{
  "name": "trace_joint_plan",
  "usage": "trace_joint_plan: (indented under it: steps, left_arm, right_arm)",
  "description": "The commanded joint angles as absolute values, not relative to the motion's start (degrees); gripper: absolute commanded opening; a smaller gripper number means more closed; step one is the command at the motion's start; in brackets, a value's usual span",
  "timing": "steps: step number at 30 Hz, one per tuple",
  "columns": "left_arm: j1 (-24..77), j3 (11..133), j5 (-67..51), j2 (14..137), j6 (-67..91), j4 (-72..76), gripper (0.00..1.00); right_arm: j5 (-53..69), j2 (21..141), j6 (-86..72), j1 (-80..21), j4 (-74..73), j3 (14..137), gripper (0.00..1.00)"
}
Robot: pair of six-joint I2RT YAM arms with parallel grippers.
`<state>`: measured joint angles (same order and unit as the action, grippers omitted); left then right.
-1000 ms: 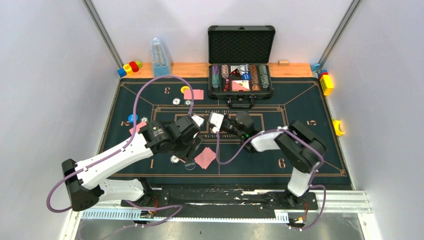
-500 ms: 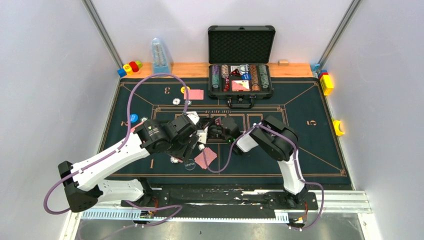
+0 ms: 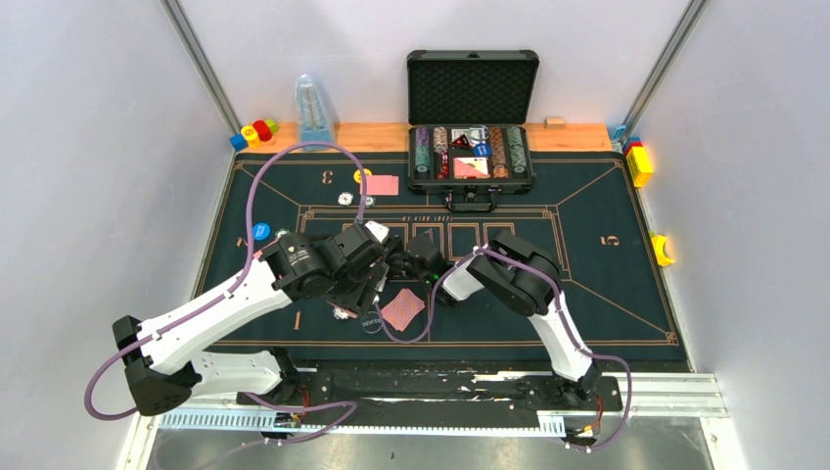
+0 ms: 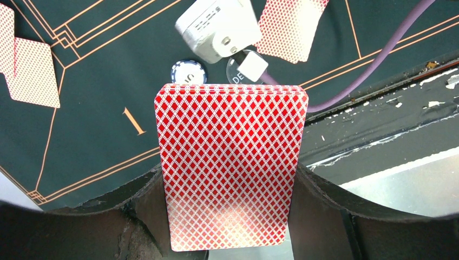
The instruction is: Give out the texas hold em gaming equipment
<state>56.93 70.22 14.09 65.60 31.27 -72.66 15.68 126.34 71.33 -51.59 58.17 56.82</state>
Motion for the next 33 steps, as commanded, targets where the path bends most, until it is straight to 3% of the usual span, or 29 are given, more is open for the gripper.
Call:
trace_joint_plan:
  steps: [1, 16, 27, 33]
  left_arm:
    - [56.78, 72.53, 14.96, 65.16, 32.23, -73.08, 0.00]
    - [56.71, 72.73, 15.27, 66.03, 31.64, -72.85, 0.00]
    - [56.78, 72.69, 15.55, 66.18, 31.34, -72.80, 0.00]
    - [56.77, 72.73, 15.49, 65.99, 31.34, -72.80, 0.00]
  right_arm:
    - [12.10, 128.36, 73.29, -53.30, 54.22, 60.18, 0.02]
    - [4.93, 131.48, 74.05, -55.43, 47.44, 64.61, 0.14]
    - [2.01, 130.08, 73.68, -58.21, 42.45, 64.74, 0.36]
    - [2.35, 127.77, 72.25, -59.21, 41.48, 63.43, 0.40]
